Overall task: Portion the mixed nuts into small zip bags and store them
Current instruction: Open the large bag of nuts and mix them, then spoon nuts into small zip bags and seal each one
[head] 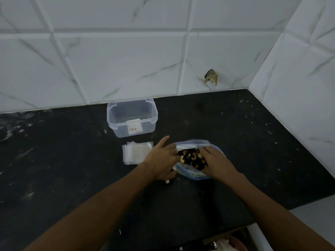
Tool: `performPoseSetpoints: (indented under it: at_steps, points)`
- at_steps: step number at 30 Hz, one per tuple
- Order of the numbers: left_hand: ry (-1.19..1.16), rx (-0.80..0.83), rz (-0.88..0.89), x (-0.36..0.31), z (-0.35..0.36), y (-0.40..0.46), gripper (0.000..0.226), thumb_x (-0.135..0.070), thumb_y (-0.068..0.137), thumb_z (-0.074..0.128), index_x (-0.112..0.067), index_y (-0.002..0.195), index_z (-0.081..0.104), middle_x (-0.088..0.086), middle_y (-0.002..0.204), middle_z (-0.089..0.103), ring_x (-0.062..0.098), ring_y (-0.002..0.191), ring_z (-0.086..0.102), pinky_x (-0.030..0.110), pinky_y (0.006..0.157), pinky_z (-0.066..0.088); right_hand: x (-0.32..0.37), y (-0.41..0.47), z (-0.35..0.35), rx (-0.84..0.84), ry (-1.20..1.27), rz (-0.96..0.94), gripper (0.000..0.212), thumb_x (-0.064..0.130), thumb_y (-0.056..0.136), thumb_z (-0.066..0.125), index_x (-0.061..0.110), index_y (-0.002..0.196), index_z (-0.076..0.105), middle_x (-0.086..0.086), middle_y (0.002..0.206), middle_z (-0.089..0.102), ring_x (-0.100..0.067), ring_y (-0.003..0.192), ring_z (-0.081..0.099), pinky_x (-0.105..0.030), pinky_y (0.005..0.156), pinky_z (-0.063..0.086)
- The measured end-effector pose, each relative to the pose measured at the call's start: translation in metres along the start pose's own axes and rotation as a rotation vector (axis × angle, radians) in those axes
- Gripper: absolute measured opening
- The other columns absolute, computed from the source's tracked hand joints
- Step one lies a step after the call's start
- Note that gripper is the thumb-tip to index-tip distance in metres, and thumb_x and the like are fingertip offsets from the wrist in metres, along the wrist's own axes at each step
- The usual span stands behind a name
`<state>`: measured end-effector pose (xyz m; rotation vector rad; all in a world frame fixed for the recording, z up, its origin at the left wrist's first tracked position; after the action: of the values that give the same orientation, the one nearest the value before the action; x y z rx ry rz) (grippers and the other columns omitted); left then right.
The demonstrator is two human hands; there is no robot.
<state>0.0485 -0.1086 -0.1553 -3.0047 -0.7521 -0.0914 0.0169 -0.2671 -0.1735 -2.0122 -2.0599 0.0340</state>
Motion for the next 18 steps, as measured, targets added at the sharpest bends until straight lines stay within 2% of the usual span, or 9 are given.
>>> performPoseSetpoints:
  at_steps: [3, 6, 9, 14, 16, 18]
  points:
    - [-0.072, -0.098, 0.004, -0.002, -0.003, -0.002, 0.042, -0.055, 0.088, 0.049, -0.024, 0.112, 0.065, 0.000, 0.123, 0.064, 0.017, 0.132, 0.044, 0.051, 0.121, 0.002, 0.000, -0.001, -0.001, -0.020, 0.026, 0.004, 0.059, 0.027, 0.084, 0.067, 0.017, 0.138, 0.045, -0.001, 0.142, 0.044, -0.018, 0.131, 0.041, -0.031, 0.104, 0.039]
    - [-0.197, -0.209, -0.078, -0.002, -0.007, -0.004, 0.045, -0.056, 0.096, 0.037, -0.025, 0.109, 0.067, -0.004, 0.121, 0.065, 0.013, 0.131, 0.045, 0.048, 0.121, 0.007, -0.006, -0.006, -0.013, -0.160, 0.051, 0.045, 0.049, 0.023, 0.087, 0.064, 0.018, 0.134, 0.050, -0.003, 0.136, 0.052, -0.019, 0.123, 0.049, -0.031, 0.099, 0.043]
    - [-0.167, -0.226, -0.201, -0.003, -0.006, 0.000, 0.040, -0.045, 0.099, 0.037, -0.025, 0.102, 0.072, -0.003, 0.123, 0.065, 0.013, 0.131, 0.046, 0.048, 0.121, 0.008, -0.011, -0.011, -0.013, -0.153, -0.050, 0.081, 0.058, 0.031, 0.081, 0.070, 0.020, 0.134, 0.046, -0.001, 0.136, 0.050, -0.021, 0.119, 0.048, -0.034, 0.094, 0.046]
    - [-0.084, -0.178, -0.245, -0.003, 0.005, 0.003, 0.034, -0.041, 0.094, 0.044, -0.025, 0.105, 0.071, -0.001, 0.127, 0.062, 0.015, 0.133, 0.044, 0.054, 0.120, 0.008, -0.017, -0.014, -0.014, -0.102, -0.129, 0.156, 0.068, 0.042, 0.079, 0.069, 0.022, 0.137, 0.039, 0.001, 0.142, 0.044, -0.023, 0.124, 0.045, -0.039, 0.094, 0.047]
    - [-0.204, -0.262, -0.229, -0.001, 0.001, 0.002, 0.032, -0.037, 0.093, 0.043, -0.024, 0.101, 0.070, -0.002, 0.123, 0.064, 0.013, 0.130, 0.048, 0.049, 0.120, 0.010, -0.017, -0.017, -0.014, -0.097, -0.100, 0.177, 0.067, 0.043, 0.079, 0.069, 0.023, 0.136, 0.039, 0.002, 0.142, 0.043, -0.023, 0.125, 0.044, -0.040, 0.095, 0.046]
    - [-0.428, -0.441, -0.272, 0.006, -0.012, -0.010, 0.029, -0.029, 0.091, 0.043, -0.021, 0.103, 0.068, -0.001, 0.118, 0.066, 0.013, 0.125, 0.052, 0.041, 0.119, 0.020, -0.014, -0.020, -0.018, -0.161, -0.097, 0.191, 0.057, 0.043, 0.081, 0.066, 0.024, 0.131, 0.046, 0.004, 0.137, 0.048, -0.021, 0.121, 0.048, -0.039, 0.094, 0.044]
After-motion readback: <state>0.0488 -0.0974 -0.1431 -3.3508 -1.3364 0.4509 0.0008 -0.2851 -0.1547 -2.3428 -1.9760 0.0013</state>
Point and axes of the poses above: each hand's wrist, its own y-axis towards the middle knuckle, its own z-axis out of the palm, x = y × z, the point moved 7 cm from there along y, towards the middle knuckle
